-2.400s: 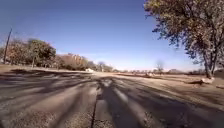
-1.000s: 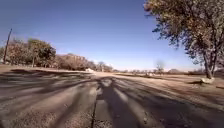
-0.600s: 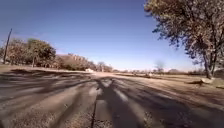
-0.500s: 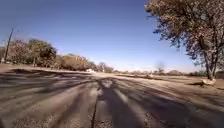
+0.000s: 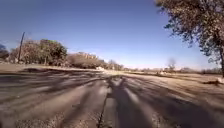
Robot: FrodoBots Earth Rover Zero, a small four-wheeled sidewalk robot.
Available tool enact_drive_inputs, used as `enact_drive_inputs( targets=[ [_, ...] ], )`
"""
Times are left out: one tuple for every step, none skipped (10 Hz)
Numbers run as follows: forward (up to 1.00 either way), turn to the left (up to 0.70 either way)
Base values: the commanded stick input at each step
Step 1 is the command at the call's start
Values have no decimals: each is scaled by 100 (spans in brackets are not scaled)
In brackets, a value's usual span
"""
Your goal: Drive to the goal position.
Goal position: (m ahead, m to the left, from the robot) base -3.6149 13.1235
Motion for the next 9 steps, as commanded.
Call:
enact_drive_inputs(
  targets=[
    [50,0],
    [50,0],
    [50,0],
    [50,0],
    [50,0],
    [50,0],
    [50,0],
    [50,0],
    [50,0]
  ],
)
